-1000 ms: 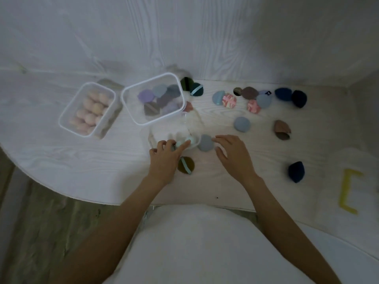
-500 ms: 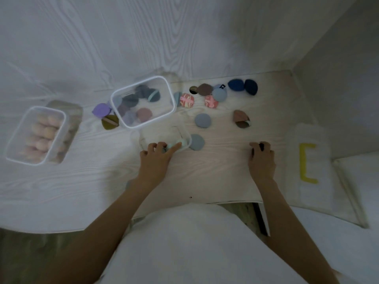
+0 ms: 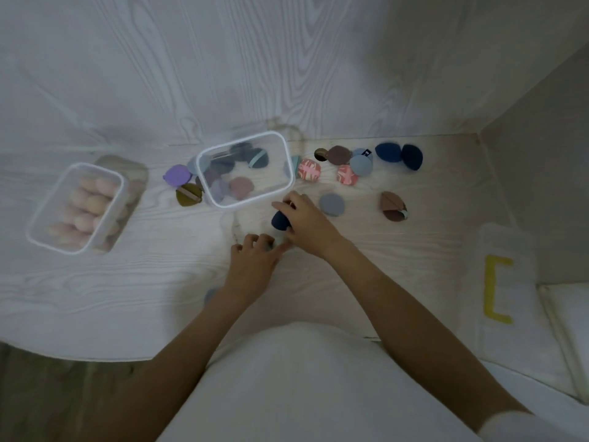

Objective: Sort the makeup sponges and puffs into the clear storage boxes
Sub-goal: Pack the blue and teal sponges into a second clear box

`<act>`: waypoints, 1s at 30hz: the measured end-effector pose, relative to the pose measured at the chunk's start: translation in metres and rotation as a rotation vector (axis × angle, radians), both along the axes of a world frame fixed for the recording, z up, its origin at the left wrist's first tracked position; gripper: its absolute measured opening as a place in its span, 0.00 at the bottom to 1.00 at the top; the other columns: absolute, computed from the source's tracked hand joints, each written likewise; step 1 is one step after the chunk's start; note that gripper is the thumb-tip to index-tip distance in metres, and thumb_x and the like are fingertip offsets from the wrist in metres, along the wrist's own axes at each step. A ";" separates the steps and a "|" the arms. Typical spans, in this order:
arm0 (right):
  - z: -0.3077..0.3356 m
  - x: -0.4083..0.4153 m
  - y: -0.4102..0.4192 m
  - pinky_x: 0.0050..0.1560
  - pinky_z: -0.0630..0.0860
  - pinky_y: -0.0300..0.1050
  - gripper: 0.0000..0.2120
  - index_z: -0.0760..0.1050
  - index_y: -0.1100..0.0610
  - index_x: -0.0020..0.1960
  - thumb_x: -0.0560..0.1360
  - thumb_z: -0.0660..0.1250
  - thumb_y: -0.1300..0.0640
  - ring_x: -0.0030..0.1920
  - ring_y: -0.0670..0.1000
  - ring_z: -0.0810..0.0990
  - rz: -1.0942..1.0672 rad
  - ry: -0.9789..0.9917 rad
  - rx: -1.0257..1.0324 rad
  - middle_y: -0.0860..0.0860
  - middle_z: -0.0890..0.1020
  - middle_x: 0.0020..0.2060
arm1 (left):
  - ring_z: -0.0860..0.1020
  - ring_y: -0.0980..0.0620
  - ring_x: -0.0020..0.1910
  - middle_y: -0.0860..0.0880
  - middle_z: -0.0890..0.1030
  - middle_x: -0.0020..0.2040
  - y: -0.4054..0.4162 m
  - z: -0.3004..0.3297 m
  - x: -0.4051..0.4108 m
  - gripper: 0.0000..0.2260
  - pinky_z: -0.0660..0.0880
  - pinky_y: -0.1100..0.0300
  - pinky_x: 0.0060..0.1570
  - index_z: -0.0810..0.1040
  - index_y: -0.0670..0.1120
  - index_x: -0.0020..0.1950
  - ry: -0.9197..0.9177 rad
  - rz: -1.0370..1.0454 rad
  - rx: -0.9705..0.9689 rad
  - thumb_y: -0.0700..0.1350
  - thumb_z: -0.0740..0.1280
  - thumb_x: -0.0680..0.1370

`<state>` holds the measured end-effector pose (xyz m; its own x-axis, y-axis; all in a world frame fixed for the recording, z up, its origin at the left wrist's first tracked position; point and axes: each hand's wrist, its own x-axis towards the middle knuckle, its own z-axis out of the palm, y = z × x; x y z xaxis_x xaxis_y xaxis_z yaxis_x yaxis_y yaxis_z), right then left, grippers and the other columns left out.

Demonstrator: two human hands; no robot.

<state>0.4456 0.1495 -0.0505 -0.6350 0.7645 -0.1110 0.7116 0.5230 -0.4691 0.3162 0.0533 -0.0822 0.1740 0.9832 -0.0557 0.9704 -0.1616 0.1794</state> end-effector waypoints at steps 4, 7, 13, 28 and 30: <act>-0.004 -0.014 0.007 0.49 0.70 0.44 0.13 0.70 0.61 0.56 0.72 0.65 0.64 0.53 0.55 0.73 0.030 -0.141 0.024 0.56 0.75 0.53 | 0.78 0.41 0.42 0.45 0.81 0.45 0.000 0.000 -0.002 0.20 0.73 0.50 0.33 0.79 0.52 0.57 0.006 0.013 -0.010 0.43 0.76 0.66; -0.011 -0.012 0.007 0.51 0.70 0.44 0.11 0.76 0.61 0.53 0.71 0.67 0.63 0.52 0.55 0.74 0.060 -0.127 -0.042 0.57 0.75 0.53 | 0.77 0.43 0.48 0.47 0.79 0.49 0.001 0.004 -0.006 0.17 0.72 0.51 0.40 0.74 0.48 0.58 -0.085 0.132 -0.095 0.47 0.71 0.71; -0.015 0.003 0.005 0.47 0.73 0.48 0.11 0.75 0.62 0.54 0.71 0.66 0.65 0.49 0.57 0.77 0.018 0.007 -0.074 0.58 0.79 0.49 | 0.72 0.44 0.58 0.46 0.72 0.64 0.008 0.007 -0.006 0.29 0.71 0.50 0.49 0.59 0.46 0.73 -0.123 0.188 -0.177 0.52 0.65 0.76; -0.017 0.148 0.080 0.55 0.71 0.49 0.15 0.74 0.61 0.59 0.73 0.62 0.64 0.59 0.60 0.71 -0.603 0.064 0.278 0.60 0.74 0.60 | 0.63 0.46 0.68 0.54 0.57 0.75 0.024 0.017 -0.004 0.30 0.71 0.46 0.58 0.53 0.53 0.75 -0.131 0.108 -0.370 0.52 0.63 0.77; -0.026 0.170 0.105 0.61 0.68 0.55 0.21 0.69 0.61 0.66 0.73 0.62 0.65 0.64 0.65 0.65 -0.691 -0.020 0.259 0.63 0.64 0.69 | 0.64 0.46 0.67 0.54 0.58 0.75 0.027 0.016 0.003 0.29 0.72 0.46 0.57 0.55 0.52 0.75 -0.143 0.116 -0.353 0.52 0.63 0.77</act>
